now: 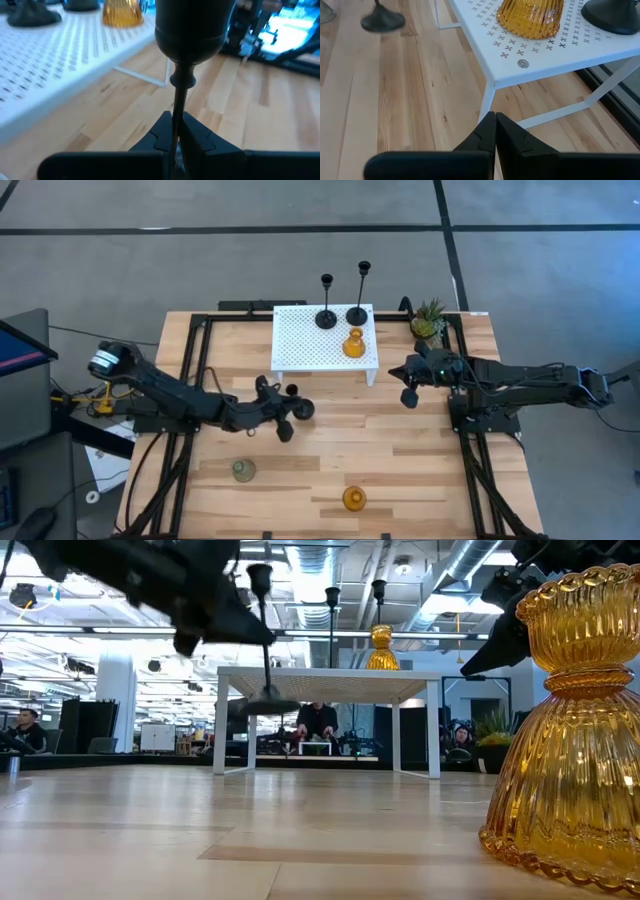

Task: Pick & Place candle stick holders
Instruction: Put the black candle holder on the shelf

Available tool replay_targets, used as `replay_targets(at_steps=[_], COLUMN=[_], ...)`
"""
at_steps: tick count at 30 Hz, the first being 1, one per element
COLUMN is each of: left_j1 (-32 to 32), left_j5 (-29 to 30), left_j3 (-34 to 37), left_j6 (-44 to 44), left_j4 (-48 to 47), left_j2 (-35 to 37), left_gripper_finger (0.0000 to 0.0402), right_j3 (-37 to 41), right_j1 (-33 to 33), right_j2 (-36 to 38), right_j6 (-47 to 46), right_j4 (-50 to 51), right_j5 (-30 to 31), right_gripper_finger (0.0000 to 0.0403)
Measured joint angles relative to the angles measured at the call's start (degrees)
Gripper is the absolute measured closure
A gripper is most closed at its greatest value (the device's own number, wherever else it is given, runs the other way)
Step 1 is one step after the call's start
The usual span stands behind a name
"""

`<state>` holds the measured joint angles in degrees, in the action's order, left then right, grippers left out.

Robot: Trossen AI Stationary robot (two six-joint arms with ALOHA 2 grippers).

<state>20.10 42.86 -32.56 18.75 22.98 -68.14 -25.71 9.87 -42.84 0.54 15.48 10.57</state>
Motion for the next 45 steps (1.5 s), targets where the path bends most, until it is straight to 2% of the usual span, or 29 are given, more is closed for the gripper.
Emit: replay_targets(at_steps=[6,12,18,21,25,30,34,37,45], left_j1=[0.59,0.57,-0.54,-2.23,-5.88,-12.64,-19.16,-24.54,-38.42], left_j5=[0.49,0.40,0.94,3.39,6.74,6.55,2.31,-4.19,-18.04], left_j3=[-0.09,-3.77,-9.85,-12.47,-15.82,-18.68,-19.98,-20.39,-20.42], left_j6=[0.14,-2.05,-11.41,-18.29,-26.11,-30.66,-31.90,-31.56,-24.29], left_j4=[-3.45,-8.98,-13.06,-14.20,-14.49,-14.48,-14.50,-14.49,-17.05], left_j2=[6.82,10.99,13.76,14.47,14.51,14.54,14.54,14.33,11.99], left_gripper_finger=[0.0388,0.0388,0.0387,0.0388,0.0388,0.0388,0.0388,0.0388,0.0388], right_j3=[0.01,0.02,0.02,0.02,0.02,0.02,0.02,0.02,0.02], right_j1=[0.01,0.02,0.02,0.02,0.02,0.02,0.02,0.02,0.02], right_j2=[0.01,0.00,0.00,0.01,0.01,0.01,-0.01,0.00,0.00], right_j6=[0.00,0.00,0.00,0.00,0.00,0.02,0.02,0.02,0.00], right_j4=[0.02,0.62,0.80,0.80,0.80,0.80,0.80,0.79,0.80], right_j5=[0.00,0.00,0.00,0.01,0.00,0.01,0.00,0.01,0.02], right_gripper_finger=[0.0403,0.0403,0.0403,0.0403,0.0403,0.0403,0.0403,0.0403,0.0403])
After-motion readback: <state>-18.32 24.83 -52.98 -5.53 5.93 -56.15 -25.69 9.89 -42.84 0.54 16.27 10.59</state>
